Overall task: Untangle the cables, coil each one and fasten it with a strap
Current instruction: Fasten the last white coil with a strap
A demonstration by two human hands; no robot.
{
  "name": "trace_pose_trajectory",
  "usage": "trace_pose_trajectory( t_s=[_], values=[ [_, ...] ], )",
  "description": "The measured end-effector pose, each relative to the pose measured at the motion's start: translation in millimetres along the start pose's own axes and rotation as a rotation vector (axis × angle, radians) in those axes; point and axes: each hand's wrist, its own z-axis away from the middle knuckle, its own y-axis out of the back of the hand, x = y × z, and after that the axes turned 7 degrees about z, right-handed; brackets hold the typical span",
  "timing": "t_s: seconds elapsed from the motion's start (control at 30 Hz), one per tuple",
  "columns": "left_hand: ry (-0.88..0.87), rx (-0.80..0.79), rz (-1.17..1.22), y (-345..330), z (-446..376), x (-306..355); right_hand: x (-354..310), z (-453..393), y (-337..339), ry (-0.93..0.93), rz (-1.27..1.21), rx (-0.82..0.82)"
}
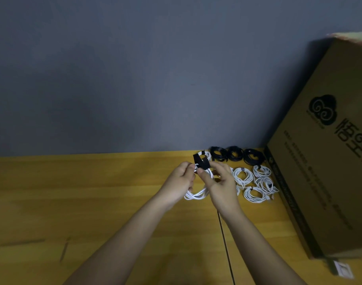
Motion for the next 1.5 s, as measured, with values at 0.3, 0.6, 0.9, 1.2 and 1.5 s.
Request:
trace_pose_trajectory(
  t_s=[0.3,0.6,0.9,1.2,1.5],
  values=[
    [-0.092,0.085,-0.152,0,-4,-11,3,2,1,0.551,0.659,0.386],
    [-0.081,0.172,-0.28,-4,-7,-15,-1,-1,-10,0.22,0.664,0.122],
    [-0.005,0.146,-0.148,-5,-9,-22,9,3,-11,0.34,0.428,0.194],
    [-0.069,0.056,-0.182,-2,-3,-19,0,1,10,0.195,-0.009,-0.057],
    [-0.218,-0.135,-0.307,8,13,-8,-18,-14,21,0.012,-0.213,-0.211]
  ],
)
